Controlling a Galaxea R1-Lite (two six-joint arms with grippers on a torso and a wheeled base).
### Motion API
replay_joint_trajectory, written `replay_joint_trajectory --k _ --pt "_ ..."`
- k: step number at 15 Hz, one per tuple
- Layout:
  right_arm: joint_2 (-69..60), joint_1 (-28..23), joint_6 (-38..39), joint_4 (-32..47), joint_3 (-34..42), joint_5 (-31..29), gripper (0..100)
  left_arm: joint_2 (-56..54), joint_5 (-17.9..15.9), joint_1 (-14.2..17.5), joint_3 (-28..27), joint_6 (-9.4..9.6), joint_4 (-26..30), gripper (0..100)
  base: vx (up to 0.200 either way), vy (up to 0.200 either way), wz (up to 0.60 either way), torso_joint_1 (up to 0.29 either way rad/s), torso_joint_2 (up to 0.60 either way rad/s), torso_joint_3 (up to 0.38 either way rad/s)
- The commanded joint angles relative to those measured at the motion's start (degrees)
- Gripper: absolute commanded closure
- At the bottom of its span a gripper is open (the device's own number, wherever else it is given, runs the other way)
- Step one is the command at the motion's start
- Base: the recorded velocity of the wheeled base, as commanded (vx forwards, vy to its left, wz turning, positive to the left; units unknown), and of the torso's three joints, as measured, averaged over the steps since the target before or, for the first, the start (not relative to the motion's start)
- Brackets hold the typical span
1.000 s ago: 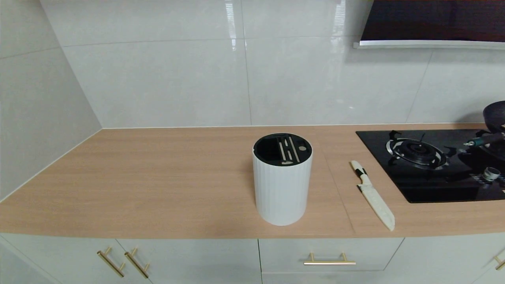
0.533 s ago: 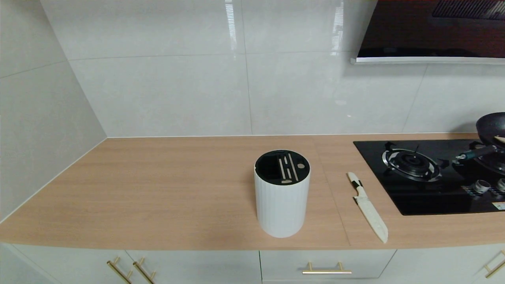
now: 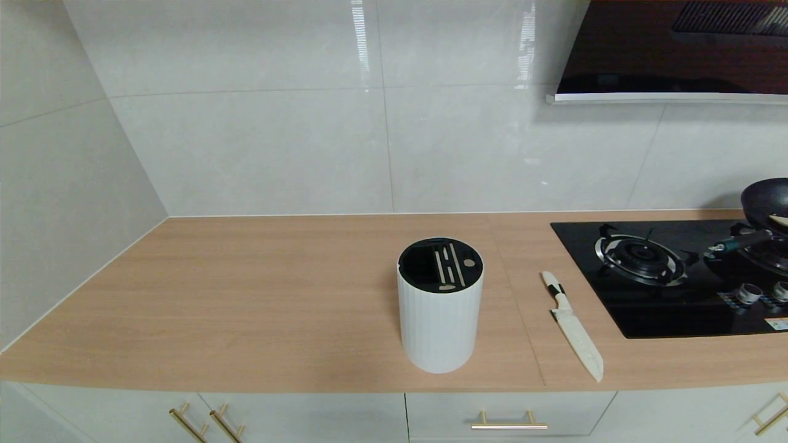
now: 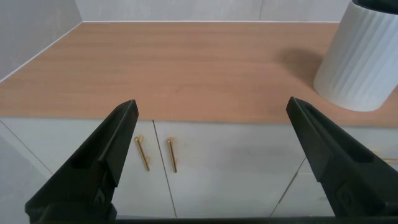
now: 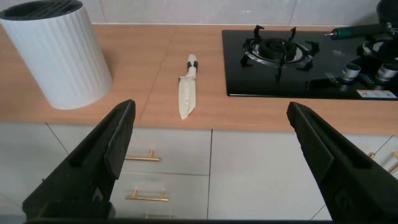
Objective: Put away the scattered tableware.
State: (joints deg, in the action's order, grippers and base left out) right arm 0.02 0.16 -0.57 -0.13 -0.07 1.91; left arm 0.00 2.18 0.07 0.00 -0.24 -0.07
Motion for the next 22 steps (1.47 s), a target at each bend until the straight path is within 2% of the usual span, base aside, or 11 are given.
replay_joint_trajectory --k 1,5,6,7,9,12,16,22 --pt "0.06 0.02 -0.04 0.05 -0.01 0.02 0 0.0 0.02 0.01 0.0 -0.02 -0.01 0 0.0 0.0 0.0 0.0 0.0 0.0" --pt "0.06 0.02 -1.18 -0.13 -0.19 0.02 0 0.0 0.02 0.01 0.0 -0.02 -0.01 0 0.0 0.0 0.0 0.0 0.0 0.0" --pt "0.33 0.02 -0.57 -0.31 -2.74 0.55 0 0.09 0.02 0.01 0.0 -0.02 -0.01 0 0.0 0.0 0.0 0.0 0.0 0.0" --pt "6.13 1.51 1.36 0.66 -12.58 1.6 0 0.09 0.02 0.01 0.0 -0.02 -0.01 0 0.0 0.0 0.0 0.0 0.0 0.0" --pt "18.17 3.36 1.36 1.8 -21.28 1.78 0 0.0 0.02 0.01 0.0 -0.02 -0.01 0 0.0 0.0 0.0 0.0 0.0 0.0" --pt "38.03 3.71 0.05 0.75 -27.44 2.04 0 0.0 0.02 0.01 0.0 -0.02 -0.01 0 0.0 0.0 0.0 0.0 0.0 0.0" --pt "60.8 4.24 1.1 -8.13 -32.71 0.9 0 0.09 0.02 0.01 0.0 -0.02 -0.01 0 0.0 0.0 0.0 0.0 0.0 0.0" --pt "86.81 4.32 0.66 -8.48 -44.84 1.69 0 0.09 0.02 0.01 0.0 -0.02 -0.01 0 0.0 0.0 0.0 0.0 0.0 0.0"
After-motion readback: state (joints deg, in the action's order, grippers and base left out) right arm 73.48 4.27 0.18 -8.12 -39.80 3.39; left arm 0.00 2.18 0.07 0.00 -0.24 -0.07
